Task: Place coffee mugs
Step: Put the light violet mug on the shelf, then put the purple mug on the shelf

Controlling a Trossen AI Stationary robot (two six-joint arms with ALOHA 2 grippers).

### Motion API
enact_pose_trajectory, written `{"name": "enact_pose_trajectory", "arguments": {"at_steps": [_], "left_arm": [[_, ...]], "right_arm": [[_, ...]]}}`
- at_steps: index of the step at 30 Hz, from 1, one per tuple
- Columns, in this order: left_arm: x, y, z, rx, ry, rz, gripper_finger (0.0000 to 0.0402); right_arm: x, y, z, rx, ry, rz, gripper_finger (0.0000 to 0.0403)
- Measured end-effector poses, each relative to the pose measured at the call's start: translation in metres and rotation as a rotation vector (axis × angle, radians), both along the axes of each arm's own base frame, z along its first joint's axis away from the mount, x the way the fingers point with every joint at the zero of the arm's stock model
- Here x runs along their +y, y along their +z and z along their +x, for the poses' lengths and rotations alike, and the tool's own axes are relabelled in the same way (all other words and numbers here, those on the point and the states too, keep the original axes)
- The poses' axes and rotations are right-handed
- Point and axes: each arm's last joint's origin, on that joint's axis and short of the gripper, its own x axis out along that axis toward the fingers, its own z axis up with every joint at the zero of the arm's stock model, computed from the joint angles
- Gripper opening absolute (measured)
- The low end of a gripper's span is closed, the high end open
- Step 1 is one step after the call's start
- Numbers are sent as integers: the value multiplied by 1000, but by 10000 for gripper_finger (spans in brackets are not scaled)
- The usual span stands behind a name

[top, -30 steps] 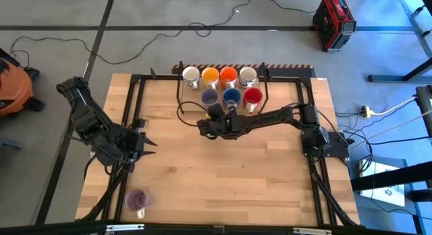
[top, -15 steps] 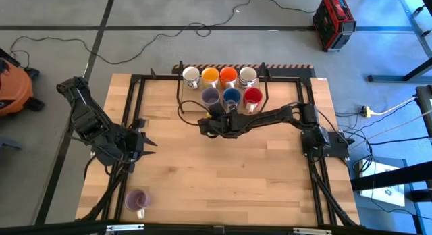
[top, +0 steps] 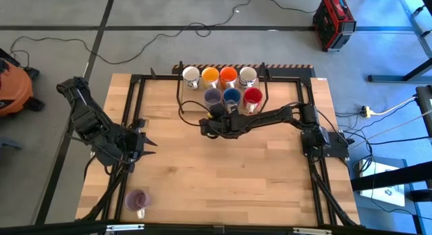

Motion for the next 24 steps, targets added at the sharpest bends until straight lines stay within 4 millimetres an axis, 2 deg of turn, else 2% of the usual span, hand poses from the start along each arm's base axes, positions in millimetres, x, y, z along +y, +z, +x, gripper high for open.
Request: {"name": "enact_pose_trajectory", "arguments": {"at_steps": [7, 13, 24], "left_arm": [[0, 0, 0, 1, -1, -1, 112], [0, 0, 0, 1, -1, -1, 112], [0, 0, 0, 1, -2, 0, 112]], "right_arm": [[0, 1, 0, -3, -2, -12, 165], [2, 5, 0, -3, 30, 27, 193], [6, 56, 0, 41, 66, 48, 195]]}}
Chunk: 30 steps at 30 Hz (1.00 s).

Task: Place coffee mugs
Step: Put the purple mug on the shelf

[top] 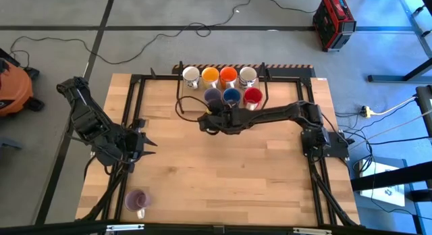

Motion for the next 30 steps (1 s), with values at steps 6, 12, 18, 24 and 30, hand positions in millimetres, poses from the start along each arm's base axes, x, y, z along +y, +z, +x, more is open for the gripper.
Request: {"name": "enact_pose_trajectory", "arguments": {"at_steps": [6, 12, 18, 24, 30], "left_arm": [[0, 0, 0, 3, -3, -2, 112], [-1, -1, -1, 31, -32, -27, 112], [-2, -1, -1, 56, -45, -65, 112], [-13, -3, 4, 111, -126, -144, 112], [-29, -13, 12, 238, -231, -171, 112]], "right_arm": [[20, 42, 5, -40, 79, 27, 195], [71, 83, 10, -166, 261, 13, 195], [138, 90, 6, -259, 486, 65, 195], [196, 79, -5, -306, 564, 150, 195], [234, 70, -18, -353, 561, 235, 195]]}}
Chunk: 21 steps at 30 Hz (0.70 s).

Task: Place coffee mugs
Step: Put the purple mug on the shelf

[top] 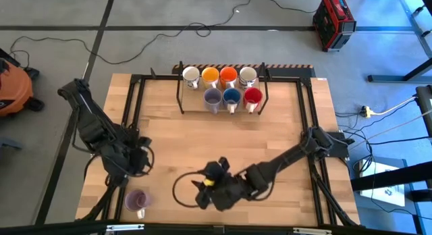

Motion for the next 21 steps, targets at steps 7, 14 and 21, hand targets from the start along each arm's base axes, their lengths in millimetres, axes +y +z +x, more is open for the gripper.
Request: {"name": "enact_pose_trajectory", "arguments": {"at_steps": [7, 14, 21], "left_arm": [[-21, -13, 3, 111, -6, -16, 112], [-43, -25, -2, 255, 40, -82, 112], [-54, -27, -6, 312, 146, -180, 112]], "right_arm": [[24, -4, -13, 0, 15, 48, 195], [44, -6, -24, -2, 60, 44, 195], [67, -19, -34, 48, 153, 58, 195]]}}
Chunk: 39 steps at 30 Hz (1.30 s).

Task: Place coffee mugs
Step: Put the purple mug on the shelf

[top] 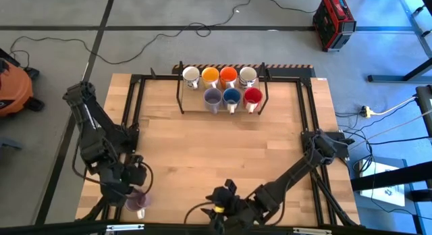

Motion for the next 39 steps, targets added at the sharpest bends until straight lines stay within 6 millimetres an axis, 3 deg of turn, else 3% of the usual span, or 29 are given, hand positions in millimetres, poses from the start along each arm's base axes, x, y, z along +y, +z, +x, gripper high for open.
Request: {"name": "enact_pose_trajectory", "arguments": {"at_steps": [11, 17, 24, 30, 39], "left_arm": [[8, -13, -7, 221, 131, 98, 114], [8, -13, -9, 235, 176, 94, 158], [6, -14, -18, 204, 73, 151, 191], [-10, -16, -23, 111, -2, 145, 189], [-43, -55, -7, 128, -74, 313, 189]], "right_arm": [[22, -8, -11, 4, 51, -4, 195], [23, -7, -12, -6, 43, -10, 195], [21, -7, -11, -24, 11, -32, 195], [21, -7, -11, -26, 4, -31, 195], [18, -6, -10, -46, -35, -54, 195]]}}
